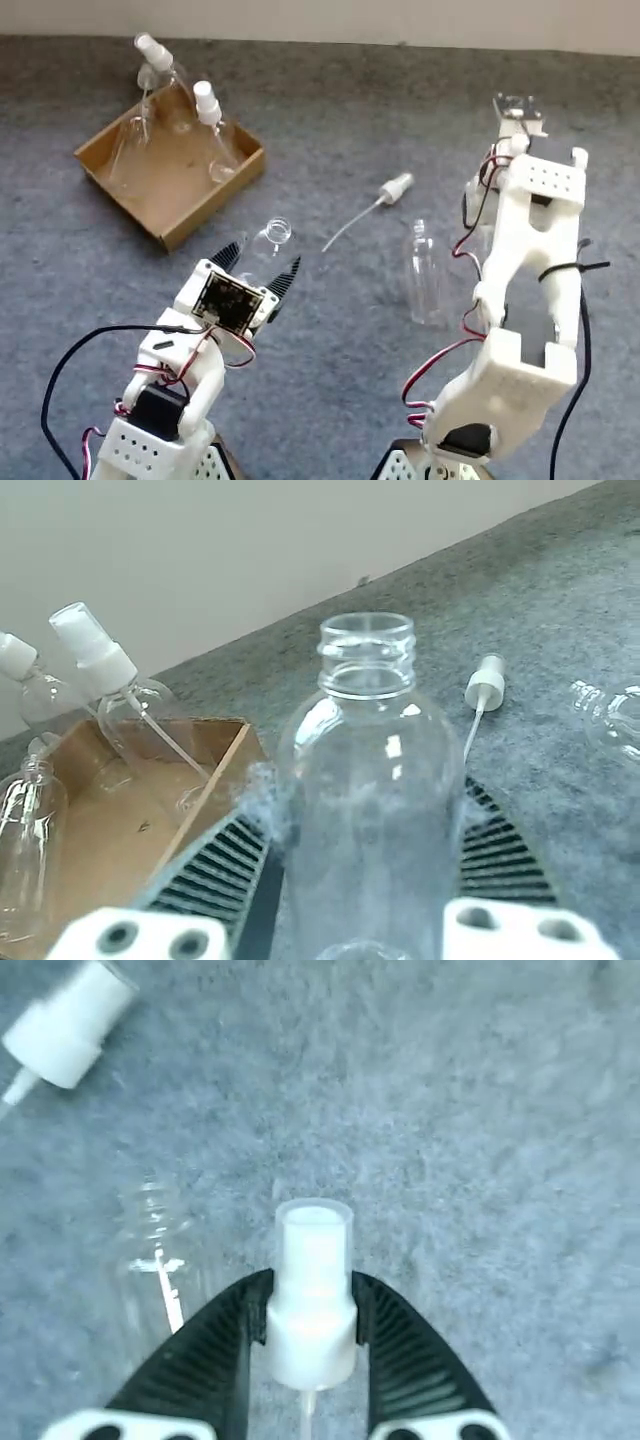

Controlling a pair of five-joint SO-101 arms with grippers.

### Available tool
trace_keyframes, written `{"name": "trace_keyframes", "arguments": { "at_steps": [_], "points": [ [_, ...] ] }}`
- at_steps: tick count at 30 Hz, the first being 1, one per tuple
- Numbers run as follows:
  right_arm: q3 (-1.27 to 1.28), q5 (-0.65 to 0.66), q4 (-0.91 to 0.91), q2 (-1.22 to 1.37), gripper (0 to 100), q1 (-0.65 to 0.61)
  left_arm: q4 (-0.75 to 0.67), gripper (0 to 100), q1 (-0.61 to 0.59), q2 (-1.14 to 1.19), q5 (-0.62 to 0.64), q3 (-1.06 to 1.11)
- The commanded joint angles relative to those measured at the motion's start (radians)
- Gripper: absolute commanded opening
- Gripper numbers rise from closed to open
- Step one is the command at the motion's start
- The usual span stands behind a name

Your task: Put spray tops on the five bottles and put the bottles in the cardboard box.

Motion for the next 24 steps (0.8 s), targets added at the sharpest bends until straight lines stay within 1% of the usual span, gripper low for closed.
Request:
{"name": "trace_keyframes", "arguments": {
  "at_steps": [1, 4, 6, 9, 12, 17, 20, 23, 24],
  "points": [
    [-0.093, 0.002, 0.056, -0.102, 1.2, 0.001, -0.026, 10, 0.058, -0.015, 0.011, 0.021],
    [-0.124, -0.008, 0.088, -0.145, 1.2, -0.001, -0.025, 10, 0.140, -0.015, 0.011, 0.021],
    [-0.143, -0.077, 0.091, -0.182, 1.2, -0.001, -0.025, 10, 0.168, -0.015, 0.011, 0.021],
    [-0.154, -0.195, 0.091, -0.254, 1.2, -0.001, -0.025, 10, 0.173, -0.015, 0.011, 0.021],
    [-0.153, -0.249, 0.091, -0.348, 1.2, -0.041, -0.025, 10, 0.173, -0.015, 0.011, 0.021],
    [-0.142, -0.252, 0.094, -0.553, 1.3, -0.193, -0.029, 10, 0.171, -0.015, 0.012, 0.015],
    [-0.142, -0.252, 0.134, -0.670, 1.4, -0.280, -0.032, 10, 0.171, -0.015, 0.012, 0.013],
    [-0.142, -0.252, 0.162, -0.765, 1.4, -0.374, -0.074, 10, 0.171, -0.015, 0.015, 0.018],
    [-0.142, -0.252, 0.171, -0.789, 1.4, -0.395, -0.084, 10, 0.176, -0.015, 0.043, 0.021]
  ]
}}
